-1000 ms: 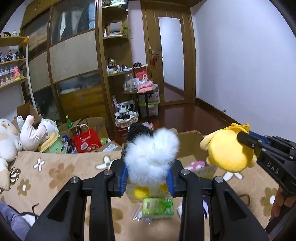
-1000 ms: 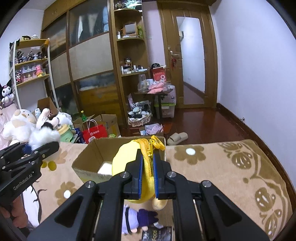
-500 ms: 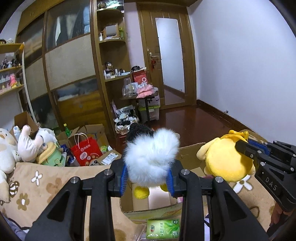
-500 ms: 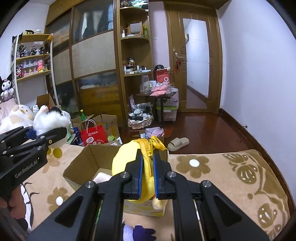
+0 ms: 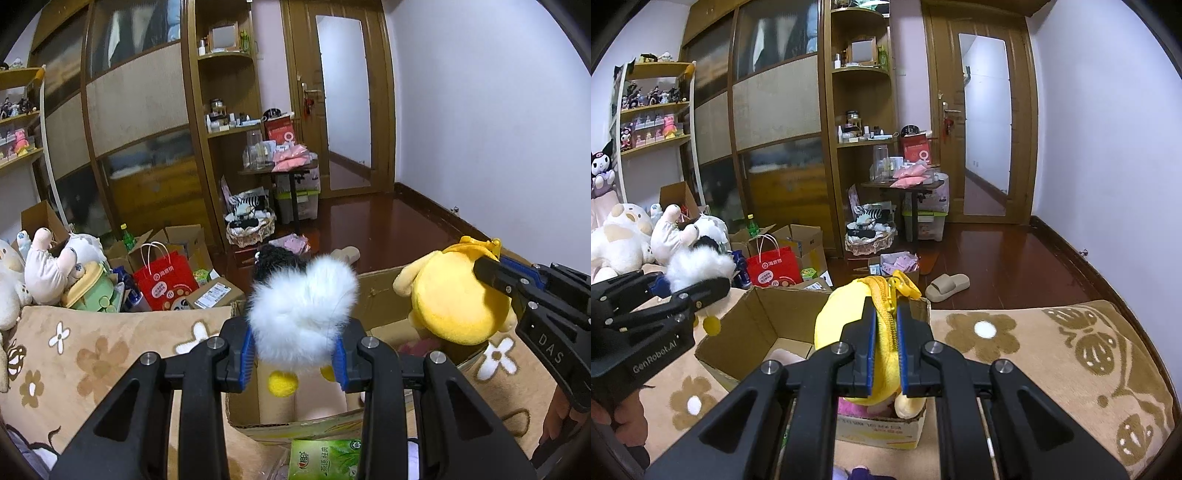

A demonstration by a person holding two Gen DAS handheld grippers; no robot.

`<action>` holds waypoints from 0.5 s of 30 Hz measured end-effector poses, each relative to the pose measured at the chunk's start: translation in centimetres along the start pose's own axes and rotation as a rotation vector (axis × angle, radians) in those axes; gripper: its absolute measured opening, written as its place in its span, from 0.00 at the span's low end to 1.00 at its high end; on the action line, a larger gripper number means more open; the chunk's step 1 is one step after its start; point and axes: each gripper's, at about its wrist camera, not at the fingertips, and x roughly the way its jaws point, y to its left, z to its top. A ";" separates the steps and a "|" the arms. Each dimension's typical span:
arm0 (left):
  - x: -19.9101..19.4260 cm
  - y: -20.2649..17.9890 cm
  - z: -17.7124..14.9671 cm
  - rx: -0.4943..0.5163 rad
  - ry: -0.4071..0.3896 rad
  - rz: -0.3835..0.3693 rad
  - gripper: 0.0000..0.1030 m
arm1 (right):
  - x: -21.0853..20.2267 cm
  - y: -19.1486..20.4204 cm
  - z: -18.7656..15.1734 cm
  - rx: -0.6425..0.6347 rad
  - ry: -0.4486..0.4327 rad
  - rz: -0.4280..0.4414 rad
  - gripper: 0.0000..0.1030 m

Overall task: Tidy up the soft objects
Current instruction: 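Carry both plushes over the box and release them inside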

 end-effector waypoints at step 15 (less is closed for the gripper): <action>2.6 0.0 -1.4 -0.008 0.078 -0.016 0.33 | 2.7 0.4 -1.9 -0.002 0.042 0.008 0.11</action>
